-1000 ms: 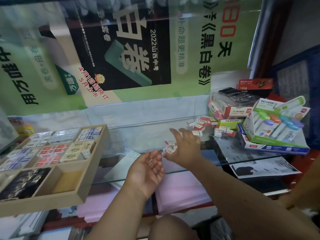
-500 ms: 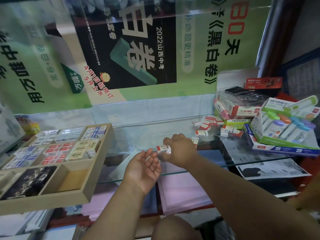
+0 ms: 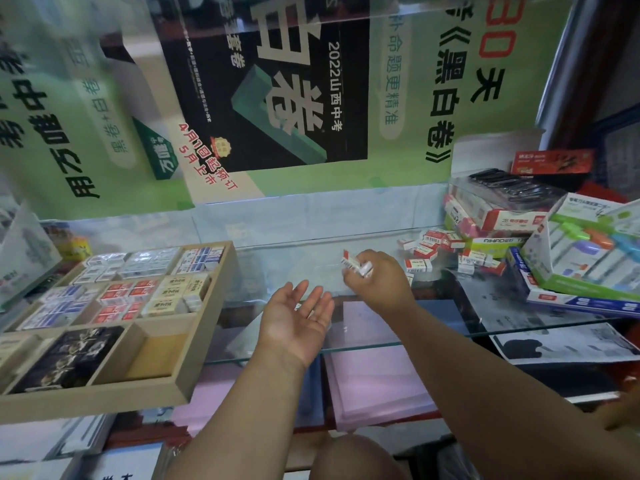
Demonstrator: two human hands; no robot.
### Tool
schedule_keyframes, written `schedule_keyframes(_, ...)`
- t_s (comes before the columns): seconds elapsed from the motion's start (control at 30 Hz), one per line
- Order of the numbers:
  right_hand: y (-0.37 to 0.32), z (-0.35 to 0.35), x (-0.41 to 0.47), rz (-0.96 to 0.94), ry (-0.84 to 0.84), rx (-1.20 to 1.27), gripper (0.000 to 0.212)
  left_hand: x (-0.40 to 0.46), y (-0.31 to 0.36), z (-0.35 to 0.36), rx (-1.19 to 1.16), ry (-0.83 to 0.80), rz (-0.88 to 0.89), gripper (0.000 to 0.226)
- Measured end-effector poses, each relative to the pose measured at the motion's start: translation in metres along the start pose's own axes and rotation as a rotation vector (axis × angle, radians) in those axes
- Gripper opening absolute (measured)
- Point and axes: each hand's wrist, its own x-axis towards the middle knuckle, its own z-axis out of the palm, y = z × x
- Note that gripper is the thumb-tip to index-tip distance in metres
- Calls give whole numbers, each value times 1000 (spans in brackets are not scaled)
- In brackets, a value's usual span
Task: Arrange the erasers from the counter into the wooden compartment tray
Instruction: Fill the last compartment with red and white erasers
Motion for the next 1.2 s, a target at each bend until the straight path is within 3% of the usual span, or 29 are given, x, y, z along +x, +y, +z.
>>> schedule_keyframes(0.13, -12, -2, -2, 140, 76, 269, 17, 11, -10, 19, 16, -25, -42, 41)
schedule_keyframes(0.23, -22, 5, -2, 158, 30, 346, 15, 17, -17, 33, 25, -71, -107, 45)
schedule_keyframes(0.4, -24, 15, -1, -153, -202, 73, 14, 21, -12, 31, -76, -113, -206, 51)
schedule_keyframes(0.47, -25, 16, 1, -205, -229, 89, 26, 21, -10, 27, -83, -127, -215, 56)
schedule_keyframes(0.53, -33, 16, 2, -179, -171, 203, 41, 18, -10, 24, -79, -130, -207, 53)
schedule_keyframes(0.7, -60, 9, 0, 99, 28, 645, 48, 11, -10, 17, -92, -88, -136, 44)
schedule_keyframes(0.87, -94, 2, 5, 237, 13, 1074, 60, -3, -3, 10, -157, -4, -88, 46)
schedule_keyframes(0.97, -104, 1, -3, 132, -70, 916, 46, -13, 8, 9, -188, 29, -66, 49)
schedule_keyframes(1.07, -107, 4, -23, -103, -164, 597, 8, -21, 20, 7, -234, 71, -50, 46)
schedule_keyframes(1.2, -111, 17, -57, -475, -89, 272, 25, -33, 38, 6, -367, 44, -41, 44)
